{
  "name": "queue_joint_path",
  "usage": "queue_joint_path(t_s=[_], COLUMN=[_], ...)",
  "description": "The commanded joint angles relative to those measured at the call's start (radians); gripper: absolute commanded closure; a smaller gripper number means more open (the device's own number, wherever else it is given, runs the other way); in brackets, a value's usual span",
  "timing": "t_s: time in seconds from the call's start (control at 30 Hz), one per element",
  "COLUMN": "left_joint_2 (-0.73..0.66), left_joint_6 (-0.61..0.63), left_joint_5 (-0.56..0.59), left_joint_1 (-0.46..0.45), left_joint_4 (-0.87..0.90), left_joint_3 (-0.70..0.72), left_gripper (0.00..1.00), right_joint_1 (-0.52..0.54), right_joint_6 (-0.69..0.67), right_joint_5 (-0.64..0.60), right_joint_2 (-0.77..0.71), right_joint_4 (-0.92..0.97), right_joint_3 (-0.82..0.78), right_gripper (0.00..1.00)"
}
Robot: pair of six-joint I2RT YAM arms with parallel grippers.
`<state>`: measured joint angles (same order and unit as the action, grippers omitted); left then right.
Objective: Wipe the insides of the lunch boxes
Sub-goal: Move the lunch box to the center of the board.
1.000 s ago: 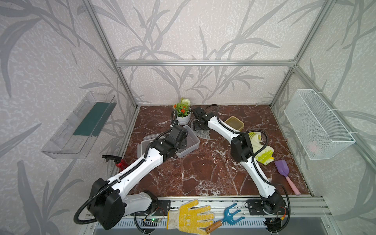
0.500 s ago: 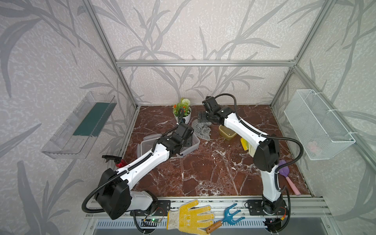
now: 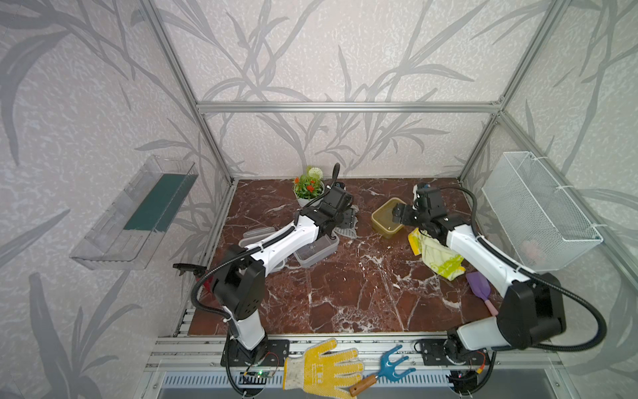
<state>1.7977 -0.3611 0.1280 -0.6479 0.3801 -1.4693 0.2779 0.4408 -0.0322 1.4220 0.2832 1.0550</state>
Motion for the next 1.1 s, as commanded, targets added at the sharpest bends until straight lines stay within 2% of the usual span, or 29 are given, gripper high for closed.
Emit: queue_joint_path(t_s=[0.0, 0.1, 0.2, 0.37, 0.7, 0.93, 1.07], left_joint_2=[0.095, 0.176, 0.24, 0.311, 0.46, 0.568, 0.609], left_joint_6=[0.019, 0.027, 0.04, 0.046, 0.047, 0.051, 0.061], left_joint_5=[-0.082, -0.098, -0.089, -0.074, -0.069, -0.166, -0.212], left_joint_1=[-0.006, -0.014, -0.021, -0.027, -0.029, -0.032, -0.048], left_joint_4=[0.005, 0.011, 0.003, 0.004, 0.063, 0.13, 0.159], left_joint_3=[-0.109, -0.195, -0.255, -0.333, -0.549, -0.702, -0.737], left_gripper=[0.24, 0.23, 0.2, 0.19, 0.12, 0.11, 0.11], right_joint_1=[-0.025, -0.079, -0.147, -0.161, -0.165, -0.191, -0.195], right_joint_6=[0.023, 0.061, 0.094, 0.091, 0.138, 0.19, 0.19], right_joint_5=[0.074, 0.112, 0.225, 0.278, 0.319, 0.36, 0.409], right_joint_2=[-0.076, -0.107, -0.101, -0.086, -0.009, 0.082, 0.158], right_joint_4=[-0.093, -0.161, -0.255, -0.331, -0.455, -0.534, -0.543], right_joint_3=[-0.102, -0.199, -0.282, -0.328, -0.351, -0.339, -0.294], right_gripper=[0.05, 0.06, 0.07, 0.07, 0.07, 0.07, 0.19])
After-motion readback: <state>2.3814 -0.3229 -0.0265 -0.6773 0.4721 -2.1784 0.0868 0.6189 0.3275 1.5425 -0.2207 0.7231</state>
